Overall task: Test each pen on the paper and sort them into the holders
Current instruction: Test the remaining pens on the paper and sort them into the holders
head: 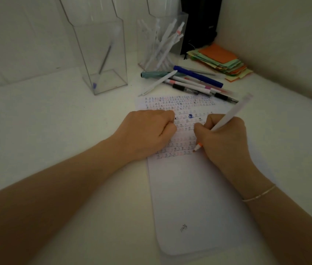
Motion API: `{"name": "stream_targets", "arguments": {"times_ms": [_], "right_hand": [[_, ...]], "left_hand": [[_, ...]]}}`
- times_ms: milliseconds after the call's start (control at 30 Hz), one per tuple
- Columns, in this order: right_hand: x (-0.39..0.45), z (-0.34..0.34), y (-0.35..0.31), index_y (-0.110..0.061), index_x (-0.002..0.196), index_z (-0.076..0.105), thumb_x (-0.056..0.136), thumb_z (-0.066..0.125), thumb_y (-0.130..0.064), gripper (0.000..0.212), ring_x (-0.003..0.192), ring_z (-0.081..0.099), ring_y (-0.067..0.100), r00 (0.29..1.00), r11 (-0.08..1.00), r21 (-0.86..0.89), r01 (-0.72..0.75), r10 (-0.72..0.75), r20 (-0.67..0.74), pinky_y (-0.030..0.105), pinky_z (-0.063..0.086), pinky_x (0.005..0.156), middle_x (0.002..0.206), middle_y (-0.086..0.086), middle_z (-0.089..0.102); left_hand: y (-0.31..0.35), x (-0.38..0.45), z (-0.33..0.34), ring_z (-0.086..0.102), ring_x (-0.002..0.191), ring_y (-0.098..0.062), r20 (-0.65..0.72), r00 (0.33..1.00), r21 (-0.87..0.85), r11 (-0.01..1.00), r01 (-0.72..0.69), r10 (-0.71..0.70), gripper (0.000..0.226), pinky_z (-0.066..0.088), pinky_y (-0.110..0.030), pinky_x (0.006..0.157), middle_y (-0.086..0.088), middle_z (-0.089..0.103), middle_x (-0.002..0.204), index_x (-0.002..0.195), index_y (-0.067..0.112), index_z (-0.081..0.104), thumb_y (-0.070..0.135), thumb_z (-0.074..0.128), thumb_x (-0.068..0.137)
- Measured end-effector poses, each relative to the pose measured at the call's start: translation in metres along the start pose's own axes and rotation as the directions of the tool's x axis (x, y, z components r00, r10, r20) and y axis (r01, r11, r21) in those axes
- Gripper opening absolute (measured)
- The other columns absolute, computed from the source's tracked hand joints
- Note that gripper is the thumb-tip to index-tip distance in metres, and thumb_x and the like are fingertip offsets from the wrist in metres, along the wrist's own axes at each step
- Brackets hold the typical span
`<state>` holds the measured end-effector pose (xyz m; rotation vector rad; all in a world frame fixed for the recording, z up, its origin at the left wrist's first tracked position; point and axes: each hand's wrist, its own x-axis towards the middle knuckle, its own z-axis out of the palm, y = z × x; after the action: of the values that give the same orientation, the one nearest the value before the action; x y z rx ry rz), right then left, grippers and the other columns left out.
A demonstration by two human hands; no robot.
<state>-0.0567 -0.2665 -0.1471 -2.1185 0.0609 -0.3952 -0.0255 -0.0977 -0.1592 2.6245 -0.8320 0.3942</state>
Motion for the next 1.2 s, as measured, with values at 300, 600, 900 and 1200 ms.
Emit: {"name": "stream_targets", "arguments": {"times_ms": [300, 600, 900, 1200], "right_hand": [[0.001, 0.002, 0.002, 0.016, 0.059, 0.046, 0.078, 0.060, 0.000, 0.029, 0.038, 0.041, 0.009, 1.000, 1.000, -0.023, 0.021, -0.021, -0.008, 0.009, 0.033, 0.038, 0.050, 0.022, 0.045], [0.000, 0.002, 0.000, 0.017, 0.057, 0.045, 0.076, 0.062, 0.001, 0.030, 0.038, 0.041, 0.009, 1.000, 1.000, 0.022, 0.004, -0.004, 0.014, 0.012, 0.035, 0.038, 0.056, 0.034, 0.051], [-0.002, 0.003, -0.001, -0.010, 0.050, 0.032, 0.082, 0.057, 0.001, 0.042, 0.040, 0.036, 0.011, 0.999, 1.000, 0.001, 0.030, -0.030, 0.011, 0.009, 0.032, 0.038, 0.047, 0.008, 0.034], [0.004, -0.015, -0.005, -0.011, 0.069, 0.067, 0.082, 0.066, -0.016, 0.014, 0.062, 0.067, 0.017, 0.982, 0.718, 0.673, -0.180, 0.173, 0.078, 0.026, 0.056, 0.064, 0.065, 0.004, 0.069]], "left_hand": [[-0.001, 0.000, 0.001, 0.042, 0.053, -0.008, 0.014, 1.000, 0.017, 1.000, 0.007, -0.007, 0.035, 0.029, -0.019, 0.049, 0.007, 0.044, 0.060, 0.077, 0.020, 0.047, 0.037, 0.019, 0.089], [0.001, 0.000, 0.000, 0.043, 0.054, -0.009, -0.002, 1.000, -0.012, 1.000, 0.002, -0.002, 0.043, 0.033, -0.022, 0.051, 0.007, 0.045, 0.060, 0.076, 0.020, 0.046, 0.043, 0.010, 0.083], [0.004, -0.001, -0.002, 0.043, 0.061, -0.011, -0.041, 0.999, 0.018, 1.000, -0.011, 0.012, 0.037, 0.029, -0.025, 0.053, 0.007, 0.046, 0.070, 0.080, 0.020, 0.046, 0.039, 0.015, 0.087], [0.009, 0.002, -0.003, 0.042, 0.076, -0.002, -0.066, 0.998, -0.162, 0.987, -0.019, 0.008, 0.031, 0.032, -0.014, 0.065, 0.012, 0.044, 0.095, 0.121, 0.020, 0.055, 0.029, 0.039, 0.097]]}}
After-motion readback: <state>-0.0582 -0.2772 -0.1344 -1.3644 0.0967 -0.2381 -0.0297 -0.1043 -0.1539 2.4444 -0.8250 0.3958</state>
